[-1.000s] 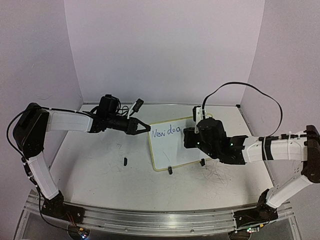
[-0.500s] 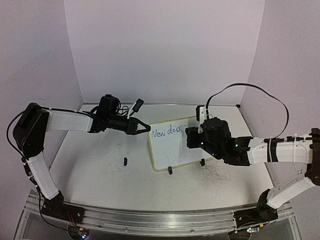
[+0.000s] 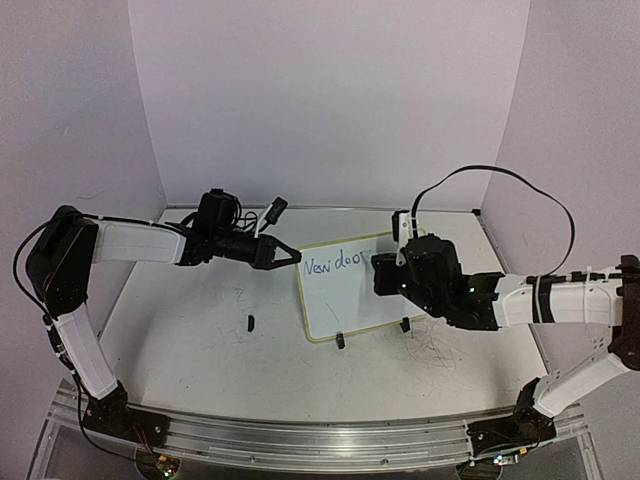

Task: Write a sentence on the whiteboard
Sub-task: Write a sentence on the whiteboard stand.

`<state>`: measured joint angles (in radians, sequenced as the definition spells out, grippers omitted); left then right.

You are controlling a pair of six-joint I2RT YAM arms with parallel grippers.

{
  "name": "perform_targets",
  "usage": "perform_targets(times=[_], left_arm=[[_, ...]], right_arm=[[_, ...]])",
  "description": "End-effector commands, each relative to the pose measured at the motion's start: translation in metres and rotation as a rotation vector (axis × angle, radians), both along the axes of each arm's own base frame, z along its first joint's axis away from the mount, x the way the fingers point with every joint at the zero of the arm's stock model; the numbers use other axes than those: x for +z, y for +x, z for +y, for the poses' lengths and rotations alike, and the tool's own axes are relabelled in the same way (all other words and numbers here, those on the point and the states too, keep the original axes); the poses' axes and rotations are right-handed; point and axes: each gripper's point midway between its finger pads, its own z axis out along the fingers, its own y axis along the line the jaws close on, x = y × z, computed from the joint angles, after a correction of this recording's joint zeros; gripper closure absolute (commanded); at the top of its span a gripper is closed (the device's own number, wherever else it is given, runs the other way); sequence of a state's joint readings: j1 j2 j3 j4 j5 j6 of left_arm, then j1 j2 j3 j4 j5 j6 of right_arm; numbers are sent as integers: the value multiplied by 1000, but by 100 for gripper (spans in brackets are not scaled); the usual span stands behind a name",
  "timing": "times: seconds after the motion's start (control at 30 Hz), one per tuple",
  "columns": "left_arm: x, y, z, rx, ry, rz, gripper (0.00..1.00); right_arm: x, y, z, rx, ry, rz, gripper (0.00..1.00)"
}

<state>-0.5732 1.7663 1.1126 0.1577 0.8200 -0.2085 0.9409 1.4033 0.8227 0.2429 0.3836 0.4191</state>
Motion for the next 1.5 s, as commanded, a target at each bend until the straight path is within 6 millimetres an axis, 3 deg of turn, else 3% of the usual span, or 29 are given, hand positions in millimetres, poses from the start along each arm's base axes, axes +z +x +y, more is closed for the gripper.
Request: perform_targets(times=[0.0, 0.43, 1.17, 1.47], left_arm=[[-10, -4, 5, 6, 39, 36, 100], [-9, -4, 4, 3, 37, 36, 100], [-9, -4, 4, 5, 37, 37, 100], [-10, -4, 4, 3, 38, 40, 100]], right_arm=[[14, 9, 4, -15, 19, -33, 100], [9, 11, -2, -46, -7, -26, 100], [-21, -6, -13, -40, -13, 60, 100], [-11, 0, -8, -41, -13, 30, 100]])
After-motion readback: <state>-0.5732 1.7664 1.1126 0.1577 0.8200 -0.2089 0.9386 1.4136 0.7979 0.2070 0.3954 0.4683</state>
